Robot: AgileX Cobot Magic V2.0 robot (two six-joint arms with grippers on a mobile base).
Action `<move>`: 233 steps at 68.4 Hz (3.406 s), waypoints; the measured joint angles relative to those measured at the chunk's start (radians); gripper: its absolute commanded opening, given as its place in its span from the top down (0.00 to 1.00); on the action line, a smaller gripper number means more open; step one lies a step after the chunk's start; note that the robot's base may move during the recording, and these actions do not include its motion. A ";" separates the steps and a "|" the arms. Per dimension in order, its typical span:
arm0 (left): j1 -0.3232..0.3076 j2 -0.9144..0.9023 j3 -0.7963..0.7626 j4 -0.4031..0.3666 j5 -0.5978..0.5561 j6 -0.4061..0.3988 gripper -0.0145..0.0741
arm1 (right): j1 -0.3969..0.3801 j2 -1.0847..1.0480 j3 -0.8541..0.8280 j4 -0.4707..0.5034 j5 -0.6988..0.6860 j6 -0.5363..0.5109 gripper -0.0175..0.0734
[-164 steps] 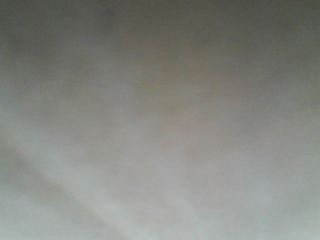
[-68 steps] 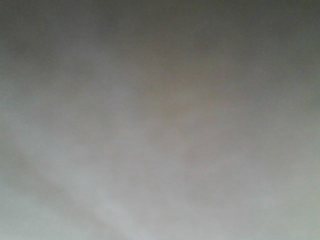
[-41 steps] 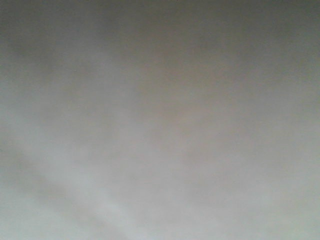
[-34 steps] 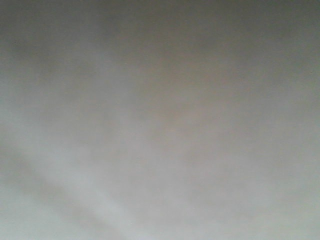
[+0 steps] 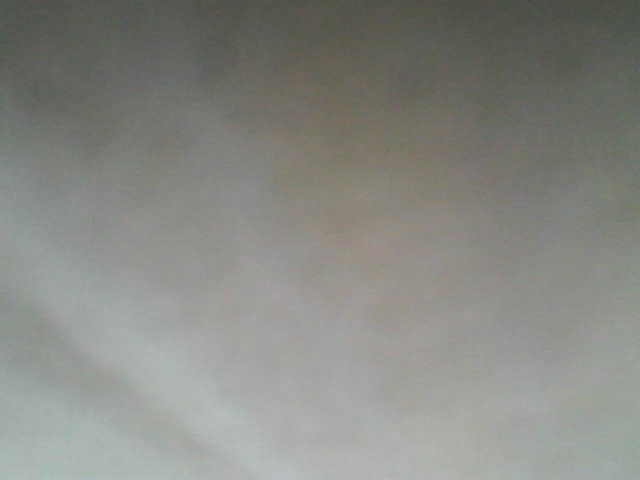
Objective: Grab box from left shelf to table start
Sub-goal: 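Hold the box with both grippers while the base drives to the table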
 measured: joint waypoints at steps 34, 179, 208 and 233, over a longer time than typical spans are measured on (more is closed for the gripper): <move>0.000 0.000 0.000 0.000 0.000 0.000 0.95 | 0.000 0.000 0.000 0.000 0.000 0.000 0.74; 0.000 0.000 0.000 0.000 0.000 0.000 0.95 | 0.000 0.000 0.000 0.000 0.000 0.000 0.74; 0.000 0.000 0.000 0.000 0.000 0.000 0.95 | 0.000 0.000 0.000 0.000 0.000 0.000 0.74; 0.000 0.000 0.000 0.000 0.000 0.000 0.95 | 0.000 0.000 0.000 0.000 0.000 0.000 0.74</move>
